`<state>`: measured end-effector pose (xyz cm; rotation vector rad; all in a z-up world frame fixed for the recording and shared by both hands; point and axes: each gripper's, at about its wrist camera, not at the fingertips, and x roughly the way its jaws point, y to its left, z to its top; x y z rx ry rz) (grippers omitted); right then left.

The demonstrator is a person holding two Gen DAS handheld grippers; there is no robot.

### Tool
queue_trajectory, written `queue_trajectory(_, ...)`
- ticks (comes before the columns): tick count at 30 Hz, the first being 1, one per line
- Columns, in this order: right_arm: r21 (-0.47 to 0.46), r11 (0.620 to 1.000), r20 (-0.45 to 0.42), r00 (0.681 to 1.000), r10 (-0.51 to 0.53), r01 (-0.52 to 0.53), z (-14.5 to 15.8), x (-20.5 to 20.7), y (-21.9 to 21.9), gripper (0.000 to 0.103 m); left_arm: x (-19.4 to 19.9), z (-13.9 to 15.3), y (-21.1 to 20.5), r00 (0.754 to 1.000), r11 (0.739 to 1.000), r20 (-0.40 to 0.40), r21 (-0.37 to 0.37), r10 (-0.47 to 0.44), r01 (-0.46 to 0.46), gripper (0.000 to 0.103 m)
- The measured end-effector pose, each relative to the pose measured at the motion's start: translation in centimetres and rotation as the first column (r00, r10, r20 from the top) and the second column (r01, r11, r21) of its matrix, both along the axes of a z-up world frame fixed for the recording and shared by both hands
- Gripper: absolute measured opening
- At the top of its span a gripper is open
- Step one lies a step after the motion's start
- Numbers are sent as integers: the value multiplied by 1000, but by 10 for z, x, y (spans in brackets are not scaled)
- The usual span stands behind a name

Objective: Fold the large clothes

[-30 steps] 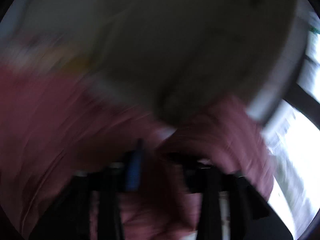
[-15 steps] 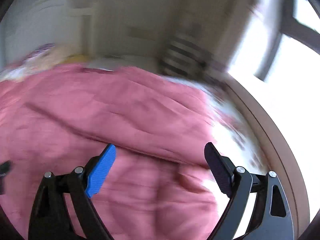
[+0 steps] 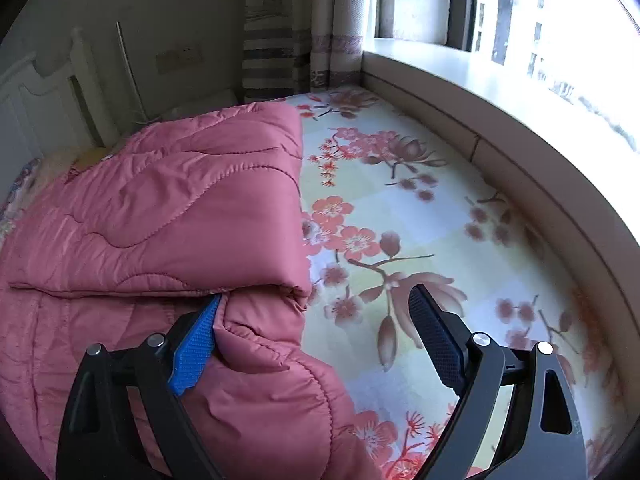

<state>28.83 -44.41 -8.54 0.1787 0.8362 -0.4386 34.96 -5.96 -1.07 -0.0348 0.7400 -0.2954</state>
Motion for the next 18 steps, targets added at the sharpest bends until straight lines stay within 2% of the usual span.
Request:
queue_trajectory(2, -37, 999, -15, 1000, -11, 11, -1, 1, 8, 86, 23, -6, -23, 1000, 997, 17, 70, -12, 11, 101)
queue_trajectory(3, -37, 999, -11, 1000, -10, 10, 4, -4, 13, 86, 41, -18, -36, 1000, 993, -16, 120, -8, 10, 101)
queue_trajectory(4, -28, 1000, 0, 1000, -6, 6, 5, -7, 13, 86, 54, -31, -42, 998, 990, -61, 140, 4, 5, 101)
queue_trajectory(6, 26, 1000, 46, 999, -5, 4, 9, -19, 6, 86, 75, -64, -46, 975, 989, -222, 147, 29, 4, 101)
queue_trajectory(7, 46, 999, 56, 998, -30, 28, 11, -24, 0, 86, 76, -73, -46, 973, 989, -229, 149, 34, 0, 101)
queue_trajectory(8, 56, 997, 56, 997, -61, 57, 11, -26, -5, 86, 69, -70, -46, 983, 987, -180, 163, 28, 2, 101)
queue_trajectory(9, 62, 994, 50, 994, -97, 94, 10, -26, -11, 86, 62, -67, -49, 982, 987, -189, 160, -3, 34, 101)
queue_trajectory(12, 56, 984, 60, 983, -173, 170, 12, -30, -19, 86, 40, -57, -46, 978, 991, -191, 85, -84, 102, 96)
queue_trajectory(16, 73, 985, 53, 986, -157, 153, 9, -28, -20, 86, 16, -50, -33, 990, 996, -119, 50, -74, 80, 94)
queue_trajectory(18, 52, 988, 52, 987, -150, 147, 10, -28, -16, 88, 14, -55, -31, 995, 997, -90, 70, -36, 43, 94)
